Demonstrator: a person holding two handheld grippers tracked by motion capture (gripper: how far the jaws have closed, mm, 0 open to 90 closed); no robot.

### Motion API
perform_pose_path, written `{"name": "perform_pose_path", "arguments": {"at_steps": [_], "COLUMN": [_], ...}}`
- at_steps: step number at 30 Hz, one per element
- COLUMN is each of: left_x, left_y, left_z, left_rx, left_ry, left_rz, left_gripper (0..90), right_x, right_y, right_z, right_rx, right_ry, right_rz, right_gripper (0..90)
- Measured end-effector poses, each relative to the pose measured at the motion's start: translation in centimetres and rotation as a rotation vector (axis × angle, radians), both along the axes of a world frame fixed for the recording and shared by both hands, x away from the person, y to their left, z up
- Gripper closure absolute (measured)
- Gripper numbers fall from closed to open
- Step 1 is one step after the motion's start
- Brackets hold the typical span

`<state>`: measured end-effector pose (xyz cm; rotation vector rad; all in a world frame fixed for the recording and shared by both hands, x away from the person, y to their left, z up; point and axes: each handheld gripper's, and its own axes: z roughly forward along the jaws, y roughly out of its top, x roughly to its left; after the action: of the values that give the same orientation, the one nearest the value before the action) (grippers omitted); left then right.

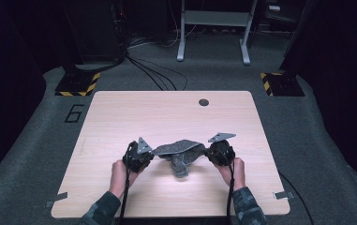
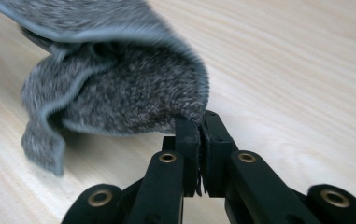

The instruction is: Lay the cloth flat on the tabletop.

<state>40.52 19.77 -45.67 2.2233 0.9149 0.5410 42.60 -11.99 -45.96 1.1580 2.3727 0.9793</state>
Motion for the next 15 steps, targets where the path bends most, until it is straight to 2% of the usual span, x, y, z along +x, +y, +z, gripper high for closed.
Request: {"name": "perform_pose_path", "arguments": {"at_steps": [3,9,12,15], "left_x": [0.7,1.7,1.9,1.9], "left_y": [0.7,1.2,1.2,1.2], "left_z": [1.4,3.8,4.8,5.1], "left_rx": [-0.006,0.011,0.015,0.022], "left_ry": [-0.033,-0.085,-0.116,-0.107], "left_rz": [0.022,0.032,0.036,0.025], "left_gripper": [87.7,87.7,87.7,87.7], "right_x": [0.4,0.8,0.7,0.5], "right_y": [-0.5,-1.3,-1.5,-1.6], "right_z": [1.0,3.5,5.1,6.4], "right_rx": [-0.012,-0.034,-0.043,-0.053], "right_ry": [-0.01,-0.061,-0.102,-0.129], "right_rz": [-0.016,-0.031,-0.032,-0.019], "right_gripper": [87.5,87.5,87.4,87.4]}}
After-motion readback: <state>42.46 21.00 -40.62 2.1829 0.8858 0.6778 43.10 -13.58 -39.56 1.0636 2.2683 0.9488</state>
